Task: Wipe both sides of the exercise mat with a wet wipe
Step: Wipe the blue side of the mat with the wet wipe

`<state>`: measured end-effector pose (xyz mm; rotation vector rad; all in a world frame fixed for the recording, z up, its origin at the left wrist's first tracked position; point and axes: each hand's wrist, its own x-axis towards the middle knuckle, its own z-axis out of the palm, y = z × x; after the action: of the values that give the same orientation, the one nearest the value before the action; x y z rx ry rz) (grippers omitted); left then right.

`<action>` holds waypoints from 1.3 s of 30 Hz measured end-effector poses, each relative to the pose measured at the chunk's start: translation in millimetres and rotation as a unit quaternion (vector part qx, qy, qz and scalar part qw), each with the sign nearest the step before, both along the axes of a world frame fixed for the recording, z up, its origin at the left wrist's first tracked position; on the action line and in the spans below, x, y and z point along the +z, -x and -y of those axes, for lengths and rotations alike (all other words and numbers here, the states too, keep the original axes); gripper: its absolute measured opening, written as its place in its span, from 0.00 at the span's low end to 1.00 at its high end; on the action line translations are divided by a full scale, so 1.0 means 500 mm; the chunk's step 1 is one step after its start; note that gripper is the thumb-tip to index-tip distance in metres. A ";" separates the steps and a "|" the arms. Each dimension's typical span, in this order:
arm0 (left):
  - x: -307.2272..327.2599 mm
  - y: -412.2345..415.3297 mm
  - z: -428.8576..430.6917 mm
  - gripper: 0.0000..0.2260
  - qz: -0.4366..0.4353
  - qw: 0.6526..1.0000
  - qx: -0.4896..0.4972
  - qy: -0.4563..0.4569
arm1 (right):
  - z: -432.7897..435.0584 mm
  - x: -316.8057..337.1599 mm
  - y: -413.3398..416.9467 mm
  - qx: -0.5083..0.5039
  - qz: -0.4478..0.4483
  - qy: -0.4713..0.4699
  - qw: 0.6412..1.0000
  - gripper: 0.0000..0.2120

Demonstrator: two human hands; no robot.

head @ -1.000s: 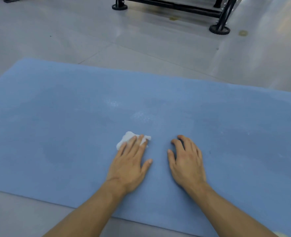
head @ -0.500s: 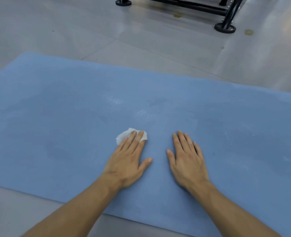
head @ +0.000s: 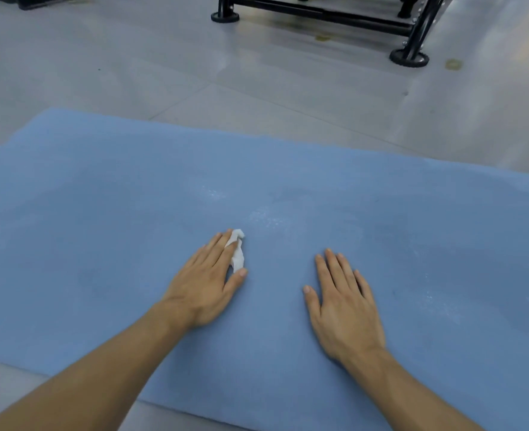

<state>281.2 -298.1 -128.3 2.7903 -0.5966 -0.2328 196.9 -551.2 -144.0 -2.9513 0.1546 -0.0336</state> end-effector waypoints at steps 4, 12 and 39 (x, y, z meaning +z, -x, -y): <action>-0.018 -0.033 0.066 0.32 0.022 1.000 -0.015 -0.016 | -0.003 0.004 -0.001 -0.009 0.002 -0.012 1.000 0.35; 0.018 0.030 0.047 0.30 -0.007 0.972 -0.233 -0.038 | -0.005 0.002 -0.002 -0.016 0.004 -0.016 1.000 0.35; -0.018 -0.134 0.188 0.36 0.047 0.980 -0.190 -0.034 | -0.006 -0.002 -0.006 -0.027 0.017 -0.021 0.999 0.34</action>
<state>348.0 -392.2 -137.3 2.7408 -1.1668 -0.2004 200.1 -548.3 -144.9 -2.9025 0.2286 -0.0881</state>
